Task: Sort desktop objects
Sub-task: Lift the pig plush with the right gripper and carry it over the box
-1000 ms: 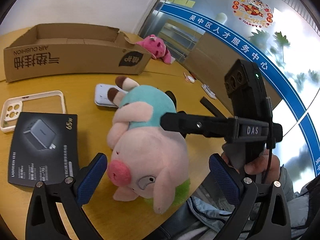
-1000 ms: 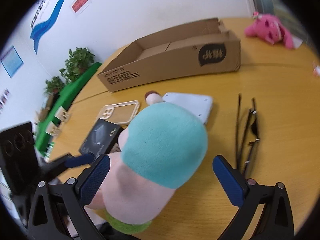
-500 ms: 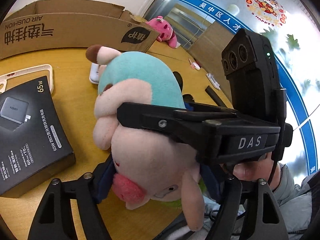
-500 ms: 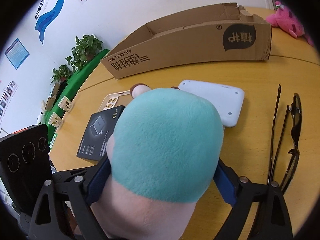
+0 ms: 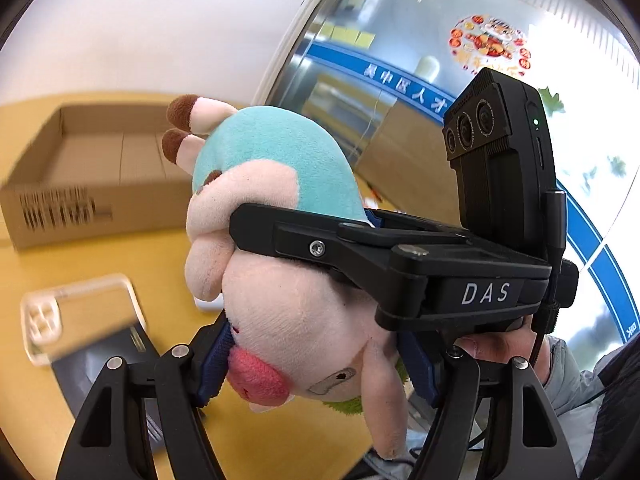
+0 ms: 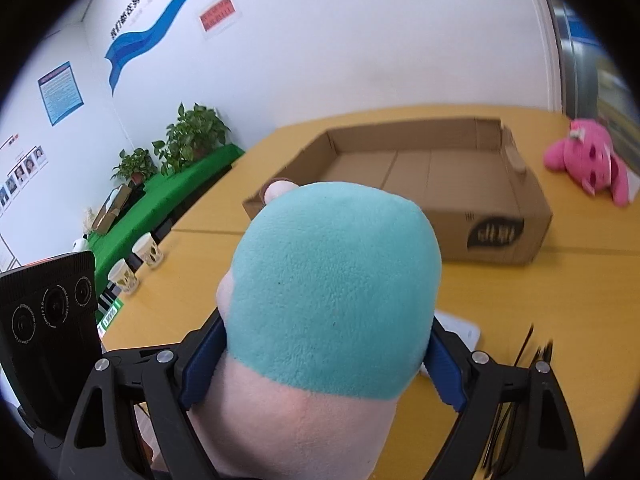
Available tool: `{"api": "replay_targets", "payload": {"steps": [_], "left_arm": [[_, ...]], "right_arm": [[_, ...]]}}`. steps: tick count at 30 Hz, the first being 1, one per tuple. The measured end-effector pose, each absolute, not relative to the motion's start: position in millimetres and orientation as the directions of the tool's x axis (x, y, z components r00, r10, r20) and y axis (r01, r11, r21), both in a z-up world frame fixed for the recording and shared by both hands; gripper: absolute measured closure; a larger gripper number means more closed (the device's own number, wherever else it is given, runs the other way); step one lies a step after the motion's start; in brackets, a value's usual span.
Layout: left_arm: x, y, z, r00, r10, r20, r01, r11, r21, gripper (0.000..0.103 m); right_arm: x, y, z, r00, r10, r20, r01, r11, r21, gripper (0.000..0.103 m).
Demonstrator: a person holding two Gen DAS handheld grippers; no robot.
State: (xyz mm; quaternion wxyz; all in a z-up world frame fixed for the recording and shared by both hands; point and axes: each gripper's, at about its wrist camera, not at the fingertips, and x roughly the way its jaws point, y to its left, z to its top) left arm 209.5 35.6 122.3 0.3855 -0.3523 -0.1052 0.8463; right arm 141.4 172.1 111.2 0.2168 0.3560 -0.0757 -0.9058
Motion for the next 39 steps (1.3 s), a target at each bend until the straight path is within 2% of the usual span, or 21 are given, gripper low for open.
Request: {"api": "replay_targets", "payload": {"steps": [12,27,34,39], "left_arm": [[139,8,193,-0.551,0.714,-0.432,-0.621,-0.696,-0.359,0.026],[21,-51,243,-0.643,0.653,-0.4,-0.585,-0.756,-0.292,0.026],[-51,-78,250,-0.654,0.624,-0.428,-0.534,-0.781,-0.323,0.026],[-111,-94,224,-0.627,0.588,-0.511,-0.447,-0.809,-0.381,0.026]], "right_arm": [[83,151,194,-0.751,-0.44,-0.492,0.398,-0.897,0.194,0.015],[-38,103,247,-0.744,-0.517,-0.422,0.49,-0.853,0.18,0.015],[-112,80,262,-0.697,-0.567,-0.439,0.531,-0.82,0.216,0.015],[-176,63,239,-0.637,-0.591,-0.494,0.539,-0.8,0.263,0.015]]}}
